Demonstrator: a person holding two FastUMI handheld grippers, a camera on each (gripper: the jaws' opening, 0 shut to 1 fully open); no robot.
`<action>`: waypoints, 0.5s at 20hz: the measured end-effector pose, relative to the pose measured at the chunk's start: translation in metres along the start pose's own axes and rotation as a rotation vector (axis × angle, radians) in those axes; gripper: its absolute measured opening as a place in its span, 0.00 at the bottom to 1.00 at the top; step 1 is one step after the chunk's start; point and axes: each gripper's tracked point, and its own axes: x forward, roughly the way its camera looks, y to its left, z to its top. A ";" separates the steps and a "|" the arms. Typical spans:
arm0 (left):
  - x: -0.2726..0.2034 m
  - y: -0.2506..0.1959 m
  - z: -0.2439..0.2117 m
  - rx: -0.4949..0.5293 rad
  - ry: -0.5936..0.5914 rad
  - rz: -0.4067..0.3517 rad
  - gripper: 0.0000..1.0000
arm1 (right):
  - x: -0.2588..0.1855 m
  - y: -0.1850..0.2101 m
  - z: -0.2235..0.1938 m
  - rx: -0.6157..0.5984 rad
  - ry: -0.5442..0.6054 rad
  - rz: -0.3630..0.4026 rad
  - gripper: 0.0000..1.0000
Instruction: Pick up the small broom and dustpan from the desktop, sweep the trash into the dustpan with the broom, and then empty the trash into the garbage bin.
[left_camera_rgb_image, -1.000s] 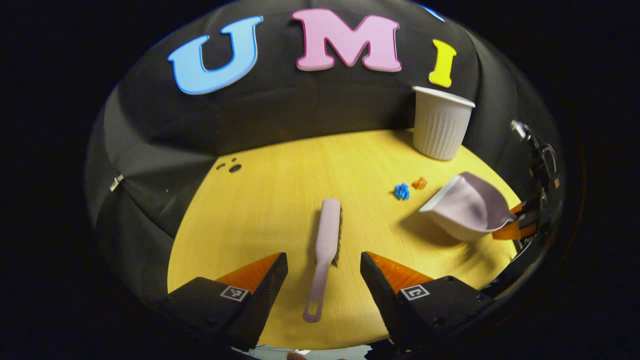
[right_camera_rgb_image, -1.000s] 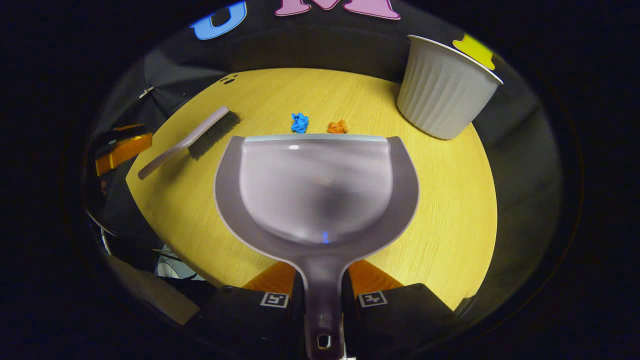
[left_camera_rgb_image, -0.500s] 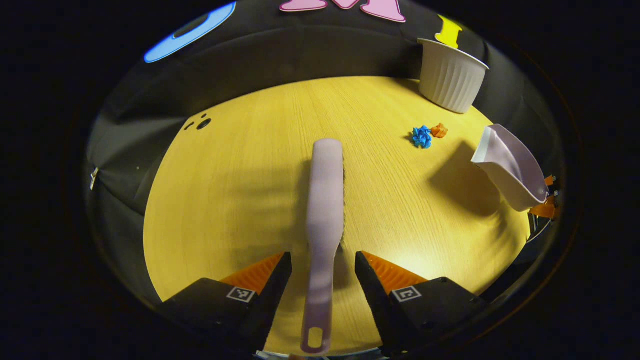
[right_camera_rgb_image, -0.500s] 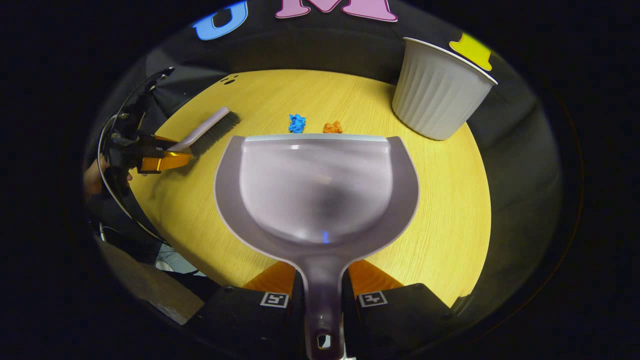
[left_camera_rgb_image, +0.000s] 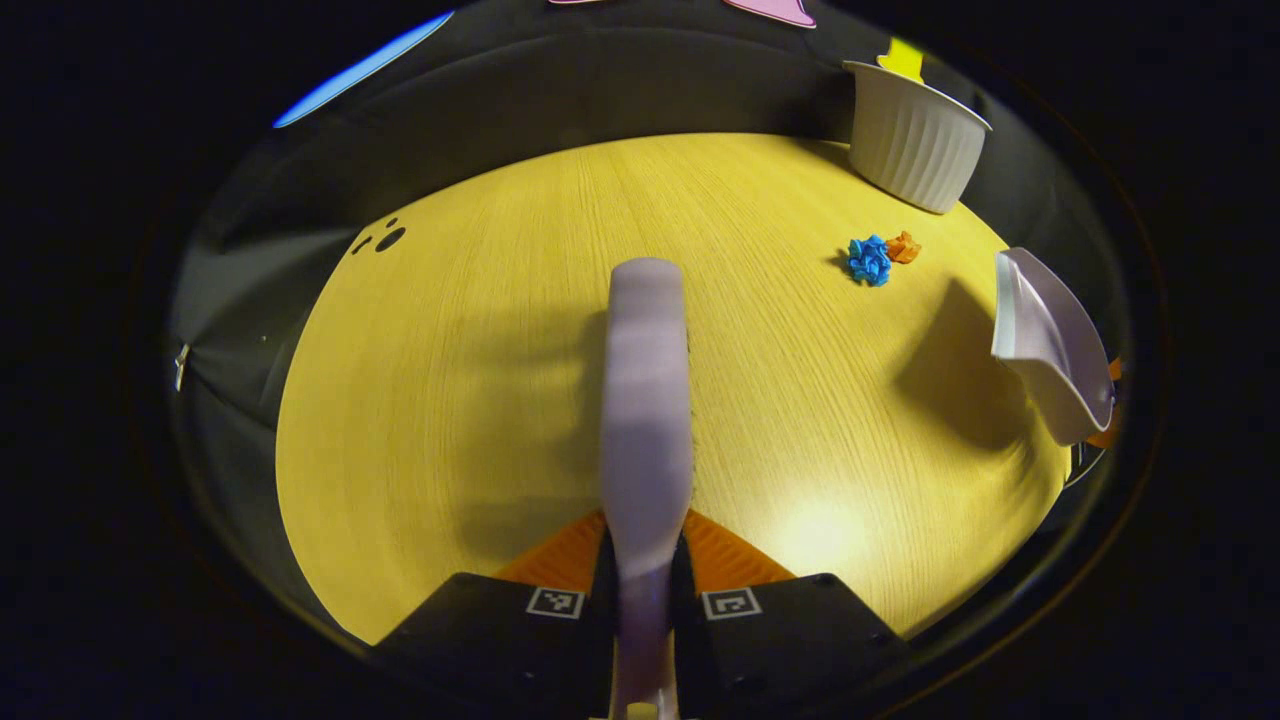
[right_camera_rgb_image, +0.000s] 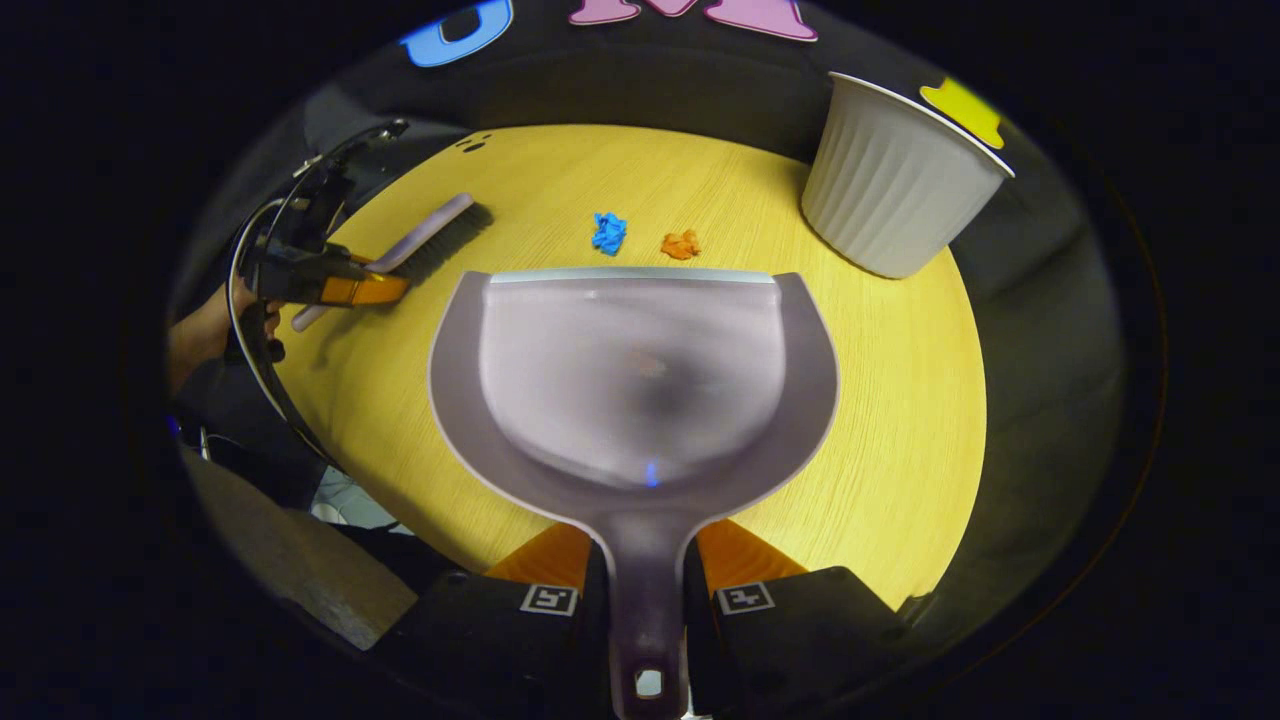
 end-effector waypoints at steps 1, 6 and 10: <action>-0.003 -0.001 0.007 0.008 -0.015 -0.010 0.26 | -0.002 -0.003 -0.003 -0.029 0.026 -0.005 0.36; -0.007 -0.018 0.059 0.092 -0.075 -0.043 0.27 | -0.003 -0.012 -0.013 -0.126 0.144 0.007 0.36; 0.003 -0.043 0.099 0.165 -0.099 -0.071 0.27 | -0.001 -0.017 -0.013 -0.137 0.195 0.028 0.35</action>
